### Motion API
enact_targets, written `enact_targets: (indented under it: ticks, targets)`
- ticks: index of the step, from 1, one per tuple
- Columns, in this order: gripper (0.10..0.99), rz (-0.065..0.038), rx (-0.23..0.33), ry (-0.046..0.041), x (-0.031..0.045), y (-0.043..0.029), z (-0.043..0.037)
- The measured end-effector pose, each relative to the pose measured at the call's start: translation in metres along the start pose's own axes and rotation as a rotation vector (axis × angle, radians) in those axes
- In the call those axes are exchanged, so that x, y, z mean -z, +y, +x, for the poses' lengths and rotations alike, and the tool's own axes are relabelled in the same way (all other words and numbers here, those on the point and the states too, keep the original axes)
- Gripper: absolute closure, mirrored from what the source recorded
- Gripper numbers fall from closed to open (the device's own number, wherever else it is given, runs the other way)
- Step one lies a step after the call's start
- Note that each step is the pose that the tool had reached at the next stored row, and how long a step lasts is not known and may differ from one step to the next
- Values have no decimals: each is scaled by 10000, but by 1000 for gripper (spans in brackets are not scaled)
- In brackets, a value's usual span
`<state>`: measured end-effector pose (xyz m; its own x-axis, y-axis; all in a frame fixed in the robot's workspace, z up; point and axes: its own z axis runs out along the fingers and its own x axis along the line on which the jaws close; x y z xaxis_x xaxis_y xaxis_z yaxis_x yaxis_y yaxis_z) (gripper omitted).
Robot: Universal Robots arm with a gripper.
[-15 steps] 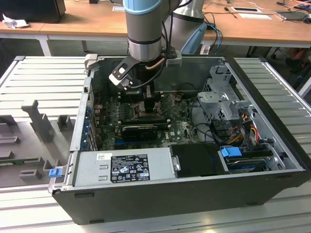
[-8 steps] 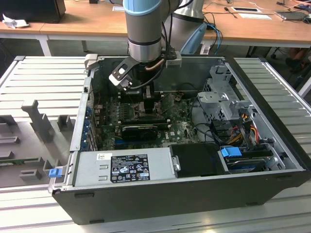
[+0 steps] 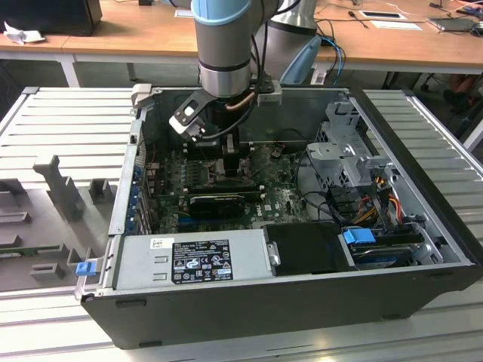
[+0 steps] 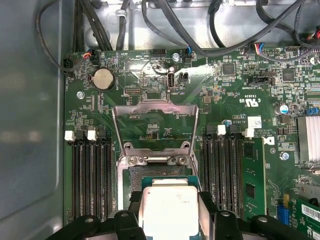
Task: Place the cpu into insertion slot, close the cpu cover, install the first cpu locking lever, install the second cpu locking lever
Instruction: 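Place the cpu into insertion slot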
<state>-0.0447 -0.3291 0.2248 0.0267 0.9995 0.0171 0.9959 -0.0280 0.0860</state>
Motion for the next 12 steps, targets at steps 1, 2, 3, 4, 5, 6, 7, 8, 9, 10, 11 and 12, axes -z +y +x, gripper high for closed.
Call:
enact_targets:
  ticks: [1, 2, 3, 4, 5, 6, 7, 8, 9, 10, 11, 12]
  targets:
    - [557, 0, 0, 0, -3, 0, 0]
    - [557, 0, 0, 0, -4, 0, 0]
    - [557, 0, 0, 0, -5, 0, 0]
    - [557, 0, 0, 0, -7, 0, 0]
    - [557, -1, -3, 1, -9, 0, 1]
    - [557, -1, -10, 2, -12, -1, 4]
    - [557, -1, -13, -1, -18, -2, 10]
    - [557, -1, -11, 0, -24, -2, 19]
    - [557, -2, -14, 1, -34, -4, 25]
    - [557, -1, -58, -4, -46, -5, 31]
    - [557, -3, -146, -11, -62, -7, 43]
    - [557, -3, -169, -14, -68, -7, 48]
